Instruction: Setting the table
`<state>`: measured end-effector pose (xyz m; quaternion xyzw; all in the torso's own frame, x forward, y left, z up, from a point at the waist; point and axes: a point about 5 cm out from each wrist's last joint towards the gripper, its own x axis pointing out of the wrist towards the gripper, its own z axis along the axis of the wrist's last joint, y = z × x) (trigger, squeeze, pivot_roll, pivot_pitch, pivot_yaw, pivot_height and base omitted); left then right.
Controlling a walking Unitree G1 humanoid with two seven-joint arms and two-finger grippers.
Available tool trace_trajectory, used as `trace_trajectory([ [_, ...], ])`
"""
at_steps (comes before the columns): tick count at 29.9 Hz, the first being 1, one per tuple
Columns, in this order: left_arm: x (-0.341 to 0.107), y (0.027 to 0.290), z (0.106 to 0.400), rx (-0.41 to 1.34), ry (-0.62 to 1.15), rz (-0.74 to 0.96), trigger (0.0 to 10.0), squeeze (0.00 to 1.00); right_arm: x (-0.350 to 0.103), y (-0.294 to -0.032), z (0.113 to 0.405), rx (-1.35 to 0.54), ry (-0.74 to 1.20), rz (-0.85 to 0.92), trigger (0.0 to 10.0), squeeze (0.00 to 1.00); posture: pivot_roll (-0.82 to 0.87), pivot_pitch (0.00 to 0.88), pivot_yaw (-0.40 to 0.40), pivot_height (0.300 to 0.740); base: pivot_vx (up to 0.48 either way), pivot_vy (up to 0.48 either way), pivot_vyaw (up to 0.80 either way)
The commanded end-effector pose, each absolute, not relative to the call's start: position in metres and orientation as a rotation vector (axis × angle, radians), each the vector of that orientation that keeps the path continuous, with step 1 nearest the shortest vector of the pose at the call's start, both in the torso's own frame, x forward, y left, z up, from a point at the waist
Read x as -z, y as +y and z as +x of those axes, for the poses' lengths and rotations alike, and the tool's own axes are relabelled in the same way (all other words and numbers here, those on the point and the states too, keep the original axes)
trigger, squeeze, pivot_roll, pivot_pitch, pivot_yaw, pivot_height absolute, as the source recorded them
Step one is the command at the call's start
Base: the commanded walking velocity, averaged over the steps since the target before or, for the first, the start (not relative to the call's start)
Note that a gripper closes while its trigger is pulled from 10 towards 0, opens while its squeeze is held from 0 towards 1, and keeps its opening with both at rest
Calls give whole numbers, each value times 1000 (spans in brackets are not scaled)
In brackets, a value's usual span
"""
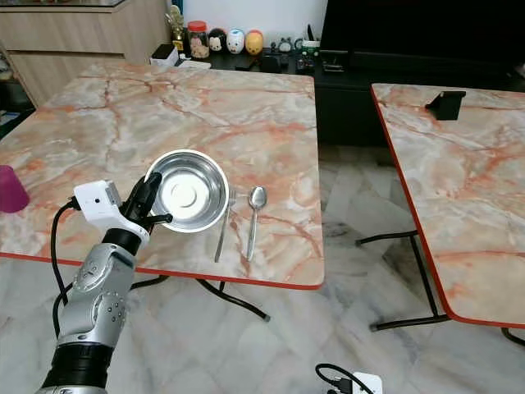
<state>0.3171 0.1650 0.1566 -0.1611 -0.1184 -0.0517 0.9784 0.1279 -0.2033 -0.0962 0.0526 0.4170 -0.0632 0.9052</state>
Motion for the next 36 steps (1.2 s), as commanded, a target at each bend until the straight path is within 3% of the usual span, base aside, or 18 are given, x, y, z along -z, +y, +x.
trace_trajectory([
  [1,-163,161,319,119,-268,-325,10000,0,96,-208,127,159,857,116,10000,0,93,0,-46,731,0,-390,0],
  [7,-162,156,321,128,-264,-327,10000,0,96,-207,127,152,858,124,10000,0,86,0,-40,731,0,-392,-596],
  [36,-166,156,325,123,-269,-319,10000,0,96,-206,129,128,863,120,10000,0,84,0,-42,731,0,-386,0],
])
